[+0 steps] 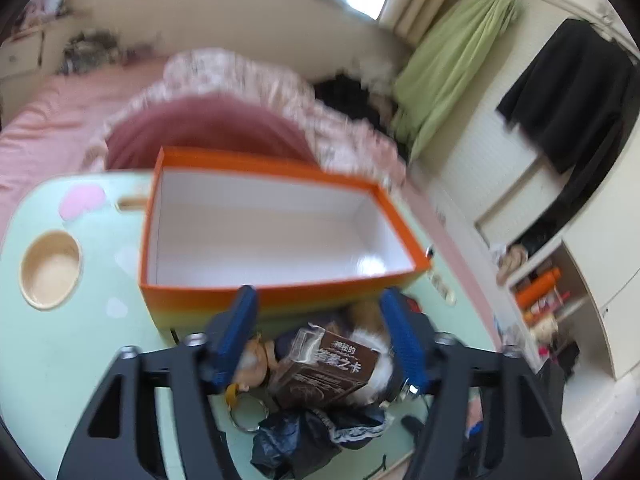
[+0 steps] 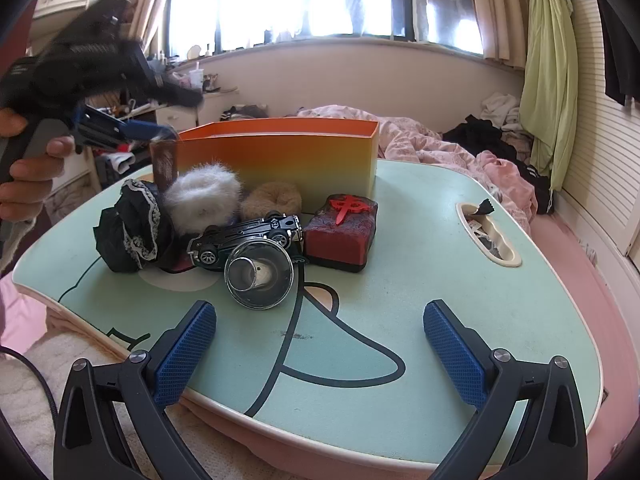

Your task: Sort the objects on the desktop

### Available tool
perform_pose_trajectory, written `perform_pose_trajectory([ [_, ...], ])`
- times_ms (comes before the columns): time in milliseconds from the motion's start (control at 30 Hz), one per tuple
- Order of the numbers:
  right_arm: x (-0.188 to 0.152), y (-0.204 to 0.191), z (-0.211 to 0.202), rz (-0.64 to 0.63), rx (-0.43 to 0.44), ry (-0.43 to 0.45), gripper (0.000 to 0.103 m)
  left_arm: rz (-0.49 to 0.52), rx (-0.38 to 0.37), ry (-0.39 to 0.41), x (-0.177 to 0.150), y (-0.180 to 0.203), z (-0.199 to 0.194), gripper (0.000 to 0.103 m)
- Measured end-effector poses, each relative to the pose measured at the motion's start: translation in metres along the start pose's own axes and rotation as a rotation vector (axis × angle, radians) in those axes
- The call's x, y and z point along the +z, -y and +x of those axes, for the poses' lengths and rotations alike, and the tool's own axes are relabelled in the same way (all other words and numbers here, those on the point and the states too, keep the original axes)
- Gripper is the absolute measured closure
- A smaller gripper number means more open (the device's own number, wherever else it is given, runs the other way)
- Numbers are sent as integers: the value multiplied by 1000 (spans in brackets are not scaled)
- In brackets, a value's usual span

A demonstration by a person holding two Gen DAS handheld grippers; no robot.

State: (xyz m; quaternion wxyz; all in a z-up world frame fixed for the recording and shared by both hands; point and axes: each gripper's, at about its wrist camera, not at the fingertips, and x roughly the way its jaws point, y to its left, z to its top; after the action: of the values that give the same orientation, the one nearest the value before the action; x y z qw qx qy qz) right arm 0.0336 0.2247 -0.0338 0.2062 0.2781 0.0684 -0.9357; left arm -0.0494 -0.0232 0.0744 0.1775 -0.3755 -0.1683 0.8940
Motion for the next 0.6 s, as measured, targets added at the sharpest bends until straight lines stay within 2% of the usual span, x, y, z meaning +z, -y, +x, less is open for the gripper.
perform_pose_trajectory([
  [100,0,0,0,0,-1,0,0,115,128,83,-16,17,-23,23],
  [200,0,0,0,0,0,0,0,237,255,74,-46,25,-37,21],
  [333,0,0,0,-1,-1,0,0,255,290,-34,-97,17,-34,21],
  [433,0,0,0,-1,-3,0,0,274,319,-82,-123,15,-15,21],
  [500,0,0,1,-2,-3,0,0,269,326,-41,-129,18,-4,3],
  [600,0,0,1,0,-2,1,0,237,352,-11,-121,16,6,0],
])
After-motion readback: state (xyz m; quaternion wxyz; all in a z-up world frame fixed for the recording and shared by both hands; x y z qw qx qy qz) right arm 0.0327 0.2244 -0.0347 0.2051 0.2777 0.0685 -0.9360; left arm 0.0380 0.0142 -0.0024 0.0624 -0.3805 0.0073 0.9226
